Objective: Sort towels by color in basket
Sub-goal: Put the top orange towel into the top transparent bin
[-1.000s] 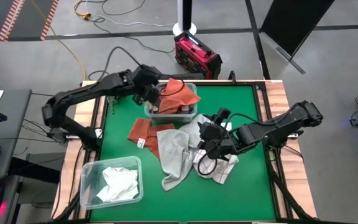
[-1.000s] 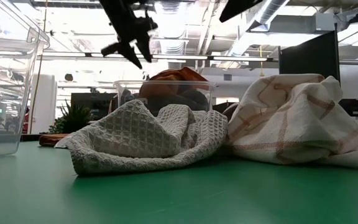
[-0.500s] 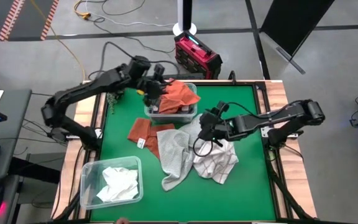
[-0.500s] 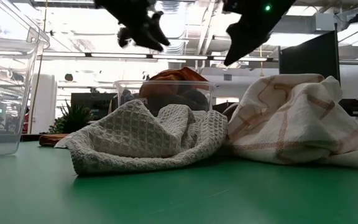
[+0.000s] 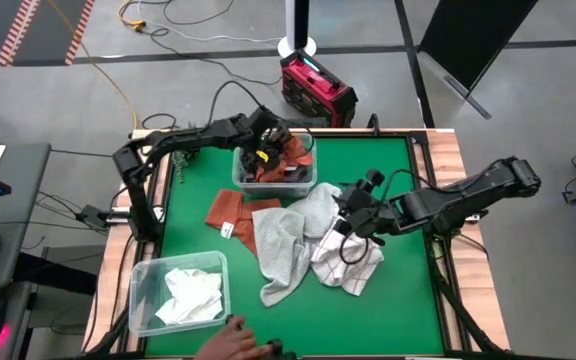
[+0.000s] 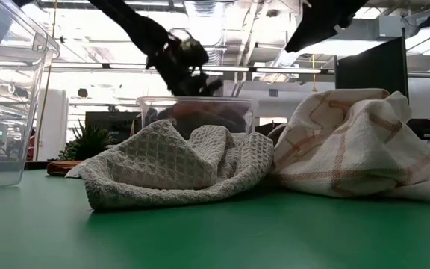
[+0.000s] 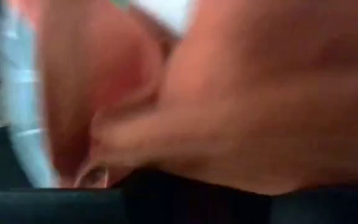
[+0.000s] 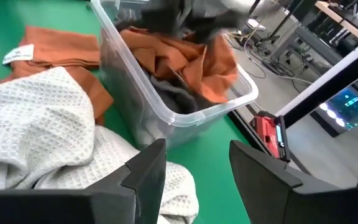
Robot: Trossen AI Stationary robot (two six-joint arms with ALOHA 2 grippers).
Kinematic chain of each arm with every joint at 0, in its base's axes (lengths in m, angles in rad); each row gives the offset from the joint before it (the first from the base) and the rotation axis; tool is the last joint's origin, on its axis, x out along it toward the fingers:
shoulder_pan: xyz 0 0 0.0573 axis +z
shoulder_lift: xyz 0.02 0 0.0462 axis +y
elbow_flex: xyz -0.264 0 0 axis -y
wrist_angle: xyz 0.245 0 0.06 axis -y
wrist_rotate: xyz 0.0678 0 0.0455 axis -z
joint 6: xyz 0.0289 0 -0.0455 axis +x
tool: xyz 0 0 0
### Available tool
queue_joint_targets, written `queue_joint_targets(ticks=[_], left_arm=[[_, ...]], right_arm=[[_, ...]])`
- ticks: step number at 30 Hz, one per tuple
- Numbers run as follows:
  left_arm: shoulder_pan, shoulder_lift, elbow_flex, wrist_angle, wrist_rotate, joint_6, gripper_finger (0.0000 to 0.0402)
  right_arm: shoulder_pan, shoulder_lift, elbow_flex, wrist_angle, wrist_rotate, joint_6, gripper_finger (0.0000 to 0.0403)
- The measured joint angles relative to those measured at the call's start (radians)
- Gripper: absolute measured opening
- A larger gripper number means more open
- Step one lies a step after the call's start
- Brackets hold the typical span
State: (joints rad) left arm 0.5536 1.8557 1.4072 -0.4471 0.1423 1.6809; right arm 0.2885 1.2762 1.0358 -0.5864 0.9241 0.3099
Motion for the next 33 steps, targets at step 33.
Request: queue_joint_targets(ticks=[33], left_arm=[[-0.024,0.025,0.029,0.054,0.061,-0.016,0.0071]], right_arm=[[-0.003,-0.013,-0.012,0.045,0.020,0.006,0.0214]])
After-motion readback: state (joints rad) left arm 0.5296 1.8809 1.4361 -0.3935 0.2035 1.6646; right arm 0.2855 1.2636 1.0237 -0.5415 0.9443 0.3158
